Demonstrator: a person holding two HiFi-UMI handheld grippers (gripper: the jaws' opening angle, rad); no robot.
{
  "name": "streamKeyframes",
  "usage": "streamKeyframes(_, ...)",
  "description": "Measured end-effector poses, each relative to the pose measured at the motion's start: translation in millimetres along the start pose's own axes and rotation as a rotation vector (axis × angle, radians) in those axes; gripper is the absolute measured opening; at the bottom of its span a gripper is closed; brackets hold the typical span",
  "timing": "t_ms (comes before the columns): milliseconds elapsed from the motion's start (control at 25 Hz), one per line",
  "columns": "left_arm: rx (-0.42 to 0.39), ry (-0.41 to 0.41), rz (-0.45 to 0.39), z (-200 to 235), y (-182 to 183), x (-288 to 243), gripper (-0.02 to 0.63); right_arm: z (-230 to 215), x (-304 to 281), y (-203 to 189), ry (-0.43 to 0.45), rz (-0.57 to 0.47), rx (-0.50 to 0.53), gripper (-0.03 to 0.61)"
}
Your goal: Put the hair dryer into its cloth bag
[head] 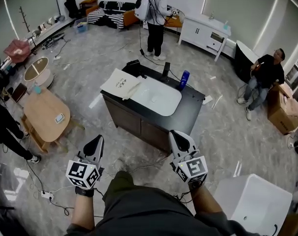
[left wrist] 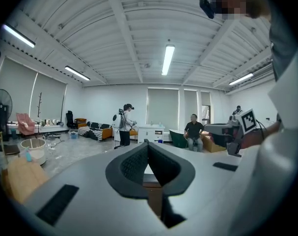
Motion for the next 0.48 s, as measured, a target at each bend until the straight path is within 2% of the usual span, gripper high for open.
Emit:
streamKeyframes(240,0.001,-0.007,-0.008,12,-3,-33,-0.003,-16,-23,-4,0.007,0.001,0.021,-0.002)
streamKeyframes(480,0.003,-0.043,-0.008,39,0,-85,-0.003,-39,-59,-9,-0.036,0.015,0.022,-0.002)
Point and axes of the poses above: the fingertips, and each gripper's own axes: x backward along the fingers, z to its left, y out of its top, the point moved 10 cm from there along x, backward along the fingers, and after that the axes turned 3 degrees about x, right-handed, at the moved point
